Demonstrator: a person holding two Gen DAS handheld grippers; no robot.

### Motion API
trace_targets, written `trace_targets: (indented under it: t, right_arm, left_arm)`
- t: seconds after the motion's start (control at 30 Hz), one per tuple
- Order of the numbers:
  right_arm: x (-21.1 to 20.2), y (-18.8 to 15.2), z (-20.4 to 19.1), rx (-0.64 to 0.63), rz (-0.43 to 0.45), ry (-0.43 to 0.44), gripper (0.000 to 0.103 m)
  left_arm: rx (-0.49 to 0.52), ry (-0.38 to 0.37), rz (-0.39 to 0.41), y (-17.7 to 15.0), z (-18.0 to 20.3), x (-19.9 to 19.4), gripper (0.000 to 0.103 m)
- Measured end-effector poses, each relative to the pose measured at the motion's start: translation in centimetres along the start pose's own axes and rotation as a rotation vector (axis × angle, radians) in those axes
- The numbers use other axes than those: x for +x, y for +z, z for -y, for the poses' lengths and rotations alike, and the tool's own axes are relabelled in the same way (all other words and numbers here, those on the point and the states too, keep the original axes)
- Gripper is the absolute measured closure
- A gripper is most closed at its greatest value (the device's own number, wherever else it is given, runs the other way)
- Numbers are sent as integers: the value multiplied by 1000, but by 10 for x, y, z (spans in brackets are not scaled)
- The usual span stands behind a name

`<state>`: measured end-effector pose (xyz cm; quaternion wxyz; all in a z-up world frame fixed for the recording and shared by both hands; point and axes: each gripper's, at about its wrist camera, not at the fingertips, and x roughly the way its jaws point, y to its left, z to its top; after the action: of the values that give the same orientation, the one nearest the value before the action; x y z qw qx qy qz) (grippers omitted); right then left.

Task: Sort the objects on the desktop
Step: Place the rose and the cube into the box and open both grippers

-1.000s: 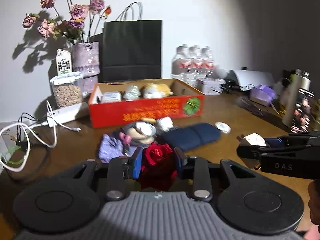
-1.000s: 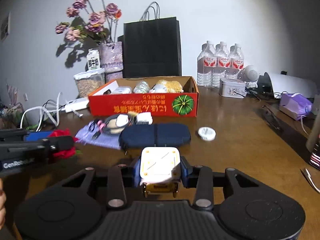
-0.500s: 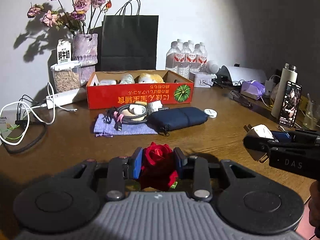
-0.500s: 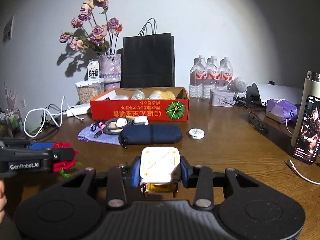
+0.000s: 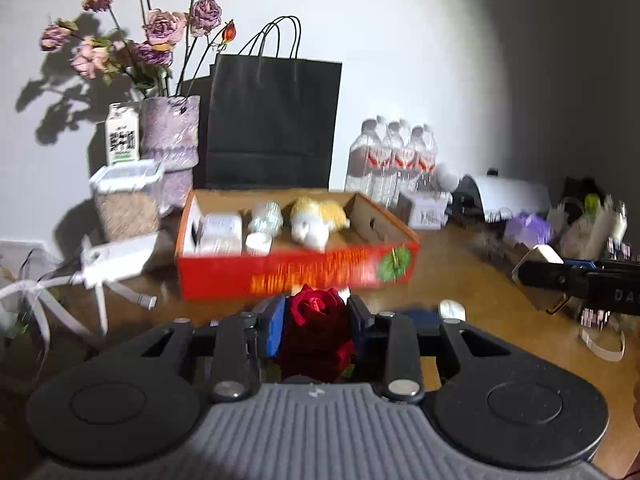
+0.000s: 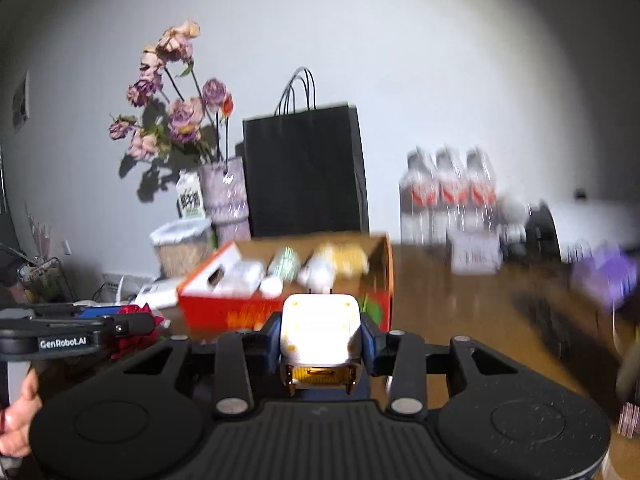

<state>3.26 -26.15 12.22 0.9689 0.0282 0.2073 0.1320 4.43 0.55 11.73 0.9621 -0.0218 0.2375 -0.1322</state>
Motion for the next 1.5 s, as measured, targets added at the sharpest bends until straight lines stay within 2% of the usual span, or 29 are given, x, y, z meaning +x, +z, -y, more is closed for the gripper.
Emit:
trace_targets:
  t: [0.13,0.2,0.27,0.3,0.43,0.47,0.5,0.57,0.6,0.63,0.7,0.8,0.87,0.9,1.0,1.1,1.13,1.2,1.27,1.33,1.5]
  right_arm:
    - [61,65,14,-9,-25,29,65]
    - [112,91,19,-8,-120,61,65]
    - [169,105,22,3,-208,52,65]
    - [201,108,22,-14,-265,34,65]
    - [307,96,29,35,-443,-71,65]
    - [327,90,30,38,-483,-82,65]
    - [344,84,31,47,-513,-96,65]
    - [368,76,31,45,-545,-119,65]
    - [377,72,31,44,-560,-123,65]
    - [385,69,32,49,-580,-123,66]
    - [396,65,35,70,-602,-105,63]
    - [394,70,35,72,-571,-107,61]
    - [384,80,33,77,-530,-98,49]
    - [376,86,33,78,-508,-102,46]
    - [347,97,28,62,-451,-99,44]
    - [310,95,24,46,-406,-99,42]
    - [297,92,24,42,-386,-103,41]
    - [261,81,20,34,-333,-91,38]
    - [230,67,18,37,-300,-65,31]
    - [196,48,14,45,-275,-37,28]
    - [127,-10,-4,21,-277,5,26]
  left_arm:
    - [-22,-6,-29,64,-25,58,69]
    - [-23,-25,-79,88,-34,96,69]
    - [-22,-5,-147,103,-42,142,68]
    - [5,1,-179,107,-44,165,68]
    - [-2,60,-299,104,-58,246,69]
    - [-3,39,-337,100,-59,259,69]
    - [0,12,-375,96,-60,270,69]
    - [31,21,-423,90,-57,287,67]
    - [55,29,-444,88,-56,295,63]
    - [84,38,-464,85,-55,302,55]
    - [105,48,-480,83,-60,311,49]
    - [97,-3,-473,84,-69,309,43]
    - [75,-11,-442,90,-74,300,38]
    - [63,-2,-427,95,-76,295,30]
    - [33,33,-372,112,-83,270,27]
    - [1,84,-320,121,-85,236,15]
    - [-17,113,-303,121,-85,222,13]
    - [-35,137,-266,117,-82,195,13]
    - [-35,142,-223,105,-72,165,9]
    - [-26,141,-180,90,-59,135,5]
    - [28,145,-129,37,-25,77,2]
